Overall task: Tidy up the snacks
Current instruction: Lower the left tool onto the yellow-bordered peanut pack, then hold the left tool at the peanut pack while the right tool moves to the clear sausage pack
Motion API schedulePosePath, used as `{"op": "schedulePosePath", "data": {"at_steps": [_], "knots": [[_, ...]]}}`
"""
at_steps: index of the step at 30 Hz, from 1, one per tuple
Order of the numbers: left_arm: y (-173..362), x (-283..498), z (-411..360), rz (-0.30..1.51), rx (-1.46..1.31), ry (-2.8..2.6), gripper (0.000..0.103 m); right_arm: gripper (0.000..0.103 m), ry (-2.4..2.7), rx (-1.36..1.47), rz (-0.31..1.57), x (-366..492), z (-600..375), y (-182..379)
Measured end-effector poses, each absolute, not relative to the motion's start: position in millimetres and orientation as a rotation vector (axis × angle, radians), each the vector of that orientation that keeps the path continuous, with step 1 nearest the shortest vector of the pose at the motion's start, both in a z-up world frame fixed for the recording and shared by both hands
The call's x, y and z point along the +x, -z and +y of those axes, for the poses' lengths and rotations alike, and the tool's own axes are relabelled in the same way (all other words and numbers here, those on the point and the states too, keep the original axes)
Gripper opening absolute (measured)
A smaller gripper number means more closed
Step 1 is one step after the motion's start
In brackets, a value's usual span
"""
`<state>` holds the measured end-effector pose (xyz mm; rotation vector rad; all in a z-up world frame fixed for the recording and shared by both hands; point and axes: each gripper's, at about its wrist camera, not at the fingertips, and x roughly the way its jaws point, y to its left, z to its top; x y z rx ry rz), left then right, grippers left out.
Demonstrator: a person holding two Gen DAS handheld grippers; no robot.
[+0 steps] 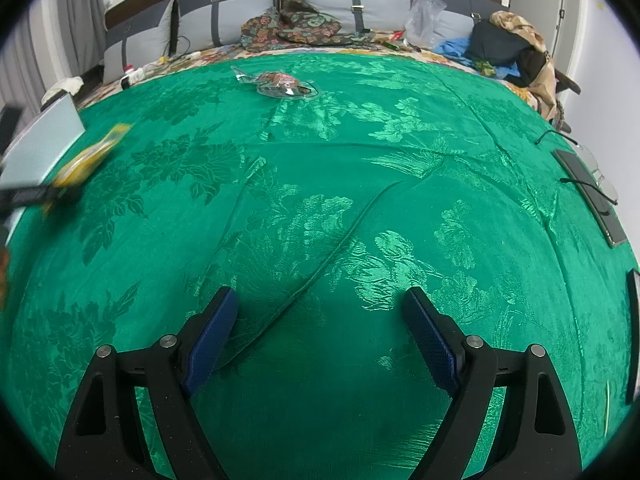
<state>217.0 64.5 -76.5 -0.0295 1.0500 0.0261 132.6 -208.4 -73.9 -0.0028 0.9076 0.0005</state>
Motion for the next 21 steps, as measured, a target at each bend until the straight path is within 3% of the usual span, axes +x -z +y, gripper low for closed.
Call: {"op": "schedulePosePath", "data": {"at_steps": [2, 5, 21], "knots": [[78, 205, 68, 1.048, -0.020, -0.003, 0.086, 0.088, -0.001, -0.003, 0.907, 133, -208, 74], [83, 201, 64, 1.063, 0.030, 0.081, 0.103, 0.088, -0.001, -0.003, 0.908, 133, -208, 74], [86, 208, 74, 0.945, 0.018, 0.065, 0.103, 0.088, 0.000, -0.003, 0.908, 132, -208, 74]]}}
